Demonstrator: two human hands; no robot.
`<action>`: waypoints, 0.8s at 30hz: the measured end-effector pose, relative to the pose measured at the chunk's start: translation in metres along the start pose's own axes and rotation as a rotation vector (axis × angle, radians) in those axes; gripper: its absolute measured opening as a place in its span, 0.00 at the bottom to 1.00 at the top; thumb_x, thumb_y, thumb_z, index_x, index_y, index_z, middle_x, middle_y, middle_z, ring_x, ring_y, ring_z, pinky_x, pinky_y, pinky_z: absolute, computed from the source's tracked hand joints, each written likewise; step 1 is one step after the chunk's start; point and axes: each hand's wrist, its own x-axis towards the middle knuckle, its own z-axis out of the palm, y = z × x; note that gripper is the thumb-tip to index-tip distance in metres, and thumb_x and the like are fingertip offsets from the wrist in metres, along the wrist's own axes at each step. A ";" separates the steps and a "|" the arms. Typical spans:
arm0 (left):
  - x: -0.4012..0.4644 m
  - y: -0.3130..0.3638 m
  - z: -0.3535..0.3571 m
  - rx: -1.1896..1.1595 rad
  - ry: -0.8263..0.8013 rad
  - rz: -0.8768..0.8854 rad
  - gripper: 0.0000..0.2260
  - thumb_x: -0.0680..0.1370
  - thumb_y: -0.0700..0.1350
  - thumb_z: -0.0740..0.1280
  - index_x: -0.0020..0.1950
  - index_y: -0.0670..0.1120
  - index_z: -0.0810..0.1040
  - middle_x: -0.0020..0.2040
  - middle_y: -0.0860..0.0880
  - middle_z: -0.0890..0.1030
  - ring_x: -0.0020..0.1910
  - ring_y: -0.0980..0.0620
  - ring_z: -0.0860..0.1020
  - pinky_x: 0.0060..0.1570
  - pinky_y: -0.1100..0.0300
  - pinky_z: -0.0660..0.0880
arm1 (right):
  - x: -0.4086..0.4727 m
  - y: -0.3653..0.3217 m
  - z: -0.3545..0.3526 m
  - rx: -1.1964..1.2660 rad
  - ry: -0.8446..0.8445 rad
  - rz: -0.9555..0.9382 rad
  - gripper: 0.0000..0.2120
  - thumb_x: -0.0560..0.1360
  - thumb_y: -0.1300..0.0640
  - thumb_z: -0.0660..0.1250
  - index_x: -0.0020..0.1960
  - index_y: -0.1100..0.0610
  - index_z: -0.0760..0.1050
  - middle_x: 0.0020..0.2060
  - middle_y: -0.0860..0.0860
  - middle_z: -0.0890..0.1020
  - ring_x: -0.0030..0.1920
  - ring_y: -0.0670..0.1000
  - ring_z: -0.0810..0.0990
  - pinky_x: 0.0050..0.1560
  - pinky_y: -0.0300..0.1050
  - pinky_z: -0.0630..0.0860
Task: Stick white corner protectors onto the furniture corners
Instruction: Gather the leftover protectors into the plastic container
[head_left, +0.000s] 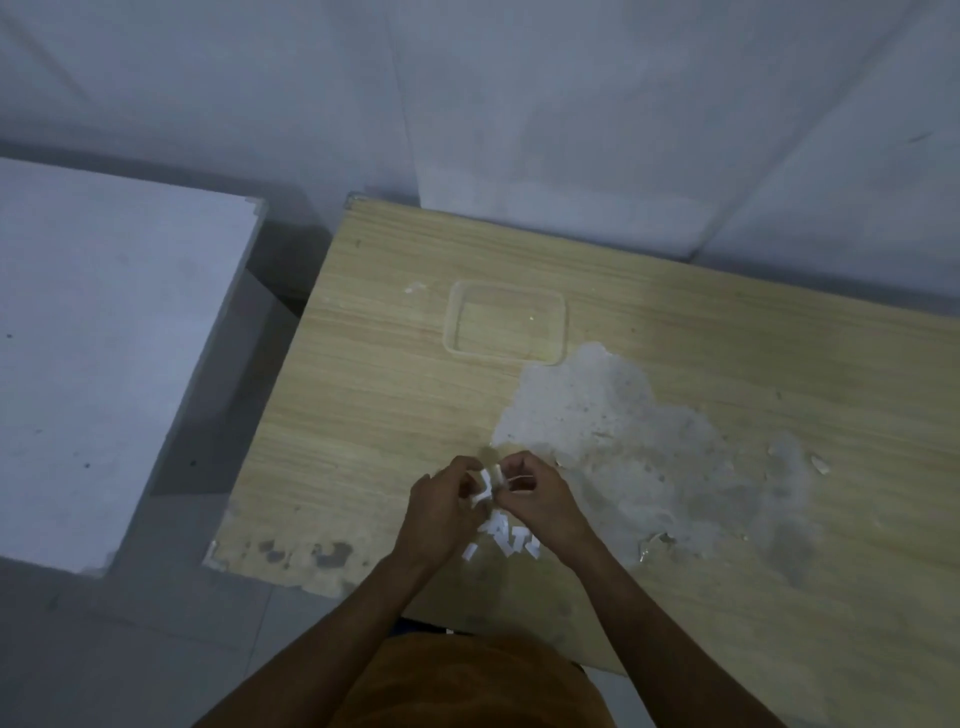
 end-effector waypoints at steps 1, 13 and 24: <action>0.001 0.003 -0.001 -0.032 -0.010 0.000 0.12 0.73 0.41 0.73 0.54 0.49 0.77 0.44 0.53 0.83 0.42 0.55 0.80 0.46 0.54 0.78 | -0.002 -0.002 0.001 0.006 0.008 0.005 0.08 0.71 0.58 0.72 0.46 0.48 0.76 0.45 0.44 0.81 0.49 0.45 0.80 0.48 0.36 0.76; 0.018 0.017 -0.026 -0.156 -0.173 0.030 0.20 0.72 0.38 0.73 0.63 0.49 0.75 0.46 0.54 0.81 0.47 0.59 0.79 0.47 0.64 0.75 | -0.005 -0.031 -0.001 0.135 0.113 0.018 0.09 0.71 0.65 0.71 0.51 0.59 0.77 0.51 0.55 0.80 0.52 0.56 0.80 0.54 0.50 0.78; 0.099 0.018 -0.076 0.334 -0.088 0.365 0.31 0.69 0.50 0.75 0.70 0.45 0.70 0.67 0.46 0.72 0.65 0.46 0.69 0.64 0.54 0.68 | 0.002 -0.047 -0.026 0.127 0.255 -0.016 0.08 0.73 0.63 0.71 0.51 0.57 0.77 0.52 0.56 0.79 0.49 0.51 0.83 0.47 0.38 0.78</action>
